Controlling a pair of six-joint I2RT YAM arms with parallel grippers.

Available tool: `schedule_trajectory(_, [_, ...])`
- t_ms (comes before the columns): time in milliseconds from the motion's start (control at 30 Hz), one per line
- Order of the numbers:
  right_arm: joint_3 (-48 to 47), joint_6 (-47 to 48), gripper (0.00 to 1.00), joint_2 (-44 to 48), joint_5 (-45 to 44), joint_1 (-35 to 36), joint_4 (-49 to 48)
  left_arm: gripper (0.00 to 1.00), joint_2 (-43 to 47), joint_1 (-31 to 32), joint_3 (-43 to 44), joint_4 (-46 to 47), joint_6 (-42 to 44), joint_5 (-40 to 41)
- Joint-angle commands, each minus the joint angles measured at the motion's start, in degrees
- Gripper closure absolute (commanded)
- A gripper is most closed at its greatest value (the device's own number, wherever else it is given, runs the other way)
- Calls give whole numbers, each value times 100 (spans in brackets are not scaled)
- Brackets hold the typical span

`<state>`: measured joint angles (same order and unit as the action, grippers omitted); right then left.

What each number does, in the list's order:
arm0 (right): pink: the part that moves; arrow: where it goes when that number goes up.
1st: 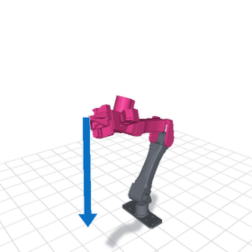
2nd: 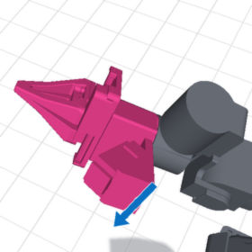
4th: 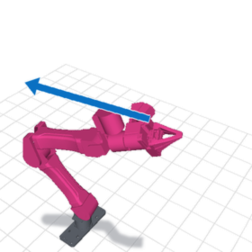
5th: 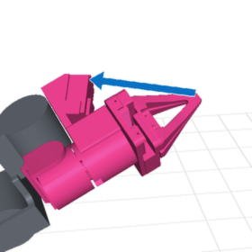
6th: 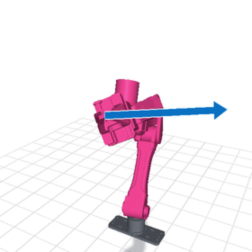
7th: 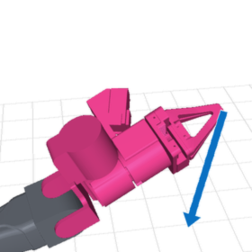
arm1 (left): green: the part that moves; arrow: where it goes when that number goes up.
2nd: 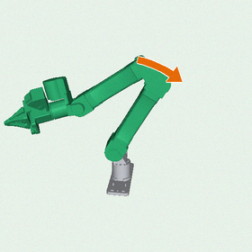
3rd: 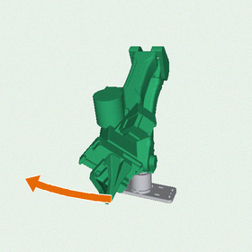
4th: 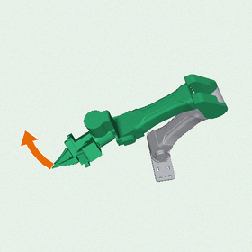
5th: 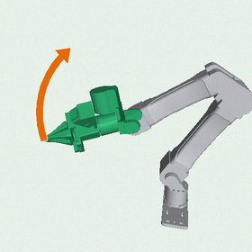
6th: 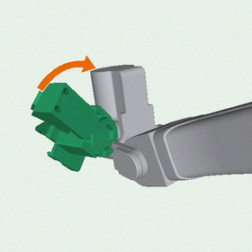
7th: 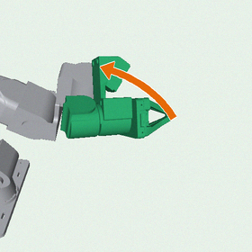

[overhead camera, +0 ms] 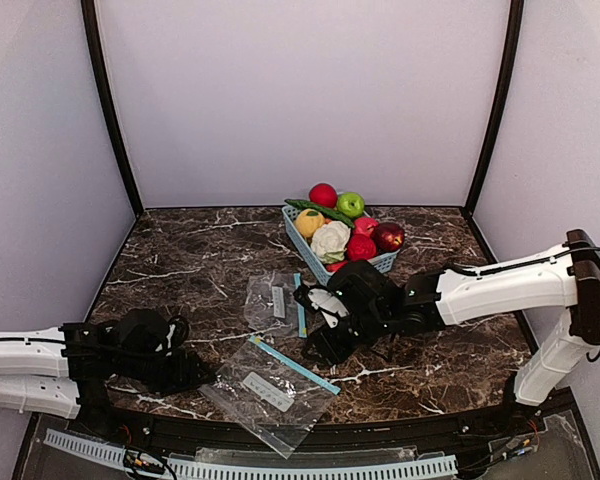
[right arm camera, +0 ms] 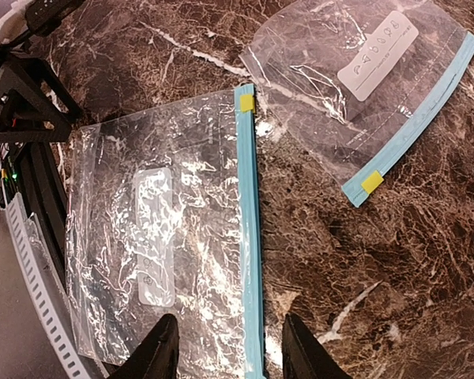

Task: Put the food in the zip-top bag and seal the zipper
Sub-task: Pick up the zipper food storage bag at the center of the board.

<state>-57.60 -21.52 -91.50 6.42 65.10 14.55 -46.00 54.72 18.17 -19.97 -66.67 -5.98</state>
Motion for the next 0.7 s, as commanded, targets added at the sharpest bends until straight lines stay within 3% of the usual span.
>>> schedule_trajectory(0, [126, -45, 57, 80, -61, -1, -222, 35, 160, 71, -79, -629, -231, 206])
schedule_trajectory(133, [113, -29, 57, 53, -70, 2, -255, 36, 166, 81, -127, -558, -310, 132])
schedule_trajectory(300, [119, -24, 57, 45, -87, 3, -276, 54, 179, 94, -191, -435, -356, 43])
schedule_trajectory(667, [166, -41, 57, 126, -149, 2, -273, 55, -96, 92, -451, 123, -433, -70])
